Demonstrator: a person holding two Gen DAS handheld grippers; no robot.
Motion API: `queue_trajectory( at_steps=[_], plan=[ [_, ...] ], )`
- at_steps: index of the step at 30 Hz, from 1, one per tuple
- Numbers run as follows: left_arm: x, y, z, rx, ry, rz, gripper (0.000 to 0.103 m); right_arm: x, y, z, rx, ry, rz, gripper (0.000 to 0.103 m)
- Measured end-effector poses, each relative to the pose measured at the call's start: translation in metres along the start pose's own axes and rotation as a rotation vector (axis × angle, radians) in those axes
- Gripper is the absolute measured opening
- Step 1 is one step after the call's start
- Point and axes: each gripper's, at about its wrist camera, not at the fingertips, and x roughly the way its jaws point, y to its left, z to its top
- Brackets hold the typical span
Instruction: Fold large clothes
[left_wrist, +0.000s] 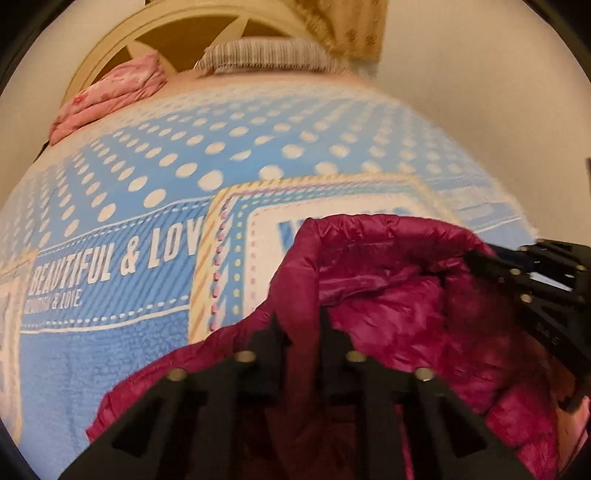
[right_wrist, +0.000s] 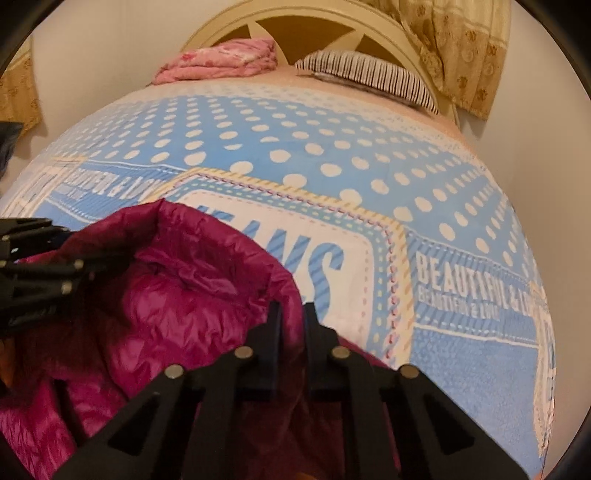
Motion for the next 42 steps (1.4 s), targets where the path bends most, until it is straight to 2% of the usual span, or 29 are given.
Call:
queue_trajectory(
  at_steps=[2,5,8,12,16,18,20,21,23,25,27,29,32,36,38,41,42],
  plan=[
    [-0.019,-0.003,-0.012,0.037,-0.061,-0.009,0.01,-0.013,-0.001,-0.007,-0.011,-0.024,-0.002,0.011],
    [-0.038,-0.006,-0.034,0.066,-0.089,-0.023,0.01,-0.033,-0.008,-0.022,-0.007,-0.052,0.002,0.01],
    [-0.052,-0.012,-0.051,0.101,-0.143,0.014,0.01,-0.037,-0.012,-0.035,-0.011,-0.066,-0.003,0.01],
    [-0.072,-0.015,-0.048,0.062,-0.21,0.043,0.015,-0.028,-0.01,-0.051,-0.049,-0.072,-0.043,0.01],
    [-0.09,-0.009,-0.028,0.003,-0.284,0.087,0.038,-0.032,-0.008,-0.057,-0.069,-0.131,-0.066,0.01],
    [-0.101,-0.004,-0.019,-0.059,-0.347,0.061,0.053,-0.038,0.0,-0.059,-0.115,-0.179,-0.096,0.01],
    [-0.111,-0.001,-0.014,-0.112,-0.409,0.039,0.08,-0.039,0.003,-0.058,-0.128,-0.185,-0.093,0.01],
    [-0.11,-0.002,-0.012,-0.12,-0.418,0.039,0.087,-0.037,0.004,-0.058,-0.135,-0.183,-0.098,0.01],
    [-0.093,-0.012,-0.003,-0.081,-0.372,0.023,0.09,-0.035,0.004,-0.058,-0.143,-0.185,-0.106,0.01],
    [-0.073,-0.02,0.007,-0.046,-0.307,0.081,0.09,-0.038,0.006,-0.061,-0.163,-0.213,-0.124,0.01],
    [-0.053,-0.015,0.017,-0.085,-0.253,0.122,0.09,-0.039,0.011,-0.066,-0.206,-0.237,-0.139,0.01],
    [-0.046,0.001,0.018,-0.165,-0.24,0.152,0.09,-0.038,0.013,-0.069,-0.225,-0.235,-0.147,0.01],
    [-0.039,0.015,0.0,-0.231,-0.207,0.106,0.09,-0.038,0.007,-0.074,-0.215,-0.228,-0.14,0.01],
    [-0.008,0.004,-0.035,-0.111,-0.071,0.18,0.09,-0.037,0.004,-0.078,-0.223,-0.233,-0.137,0.01],
    [-0.001,0.008,-0.045,-0.114,-0.047,0.177,0.09,-0.038,0.007,-0.082,-0.241,-0.231,-0.137,0.01],
    [0.001,0.012,-0.047,-0.126,-0.052,0.18,0.09,-0.041,0.008,-0.087,-0.258,-0.218,-0.13,0.011],
    [0.001,0.012,-0.047,-0.126,-0.054,0.183,0.09,-0.047,0.003,-0.087,-0.237,-0.214,-0.102,0.015]
  ],
)
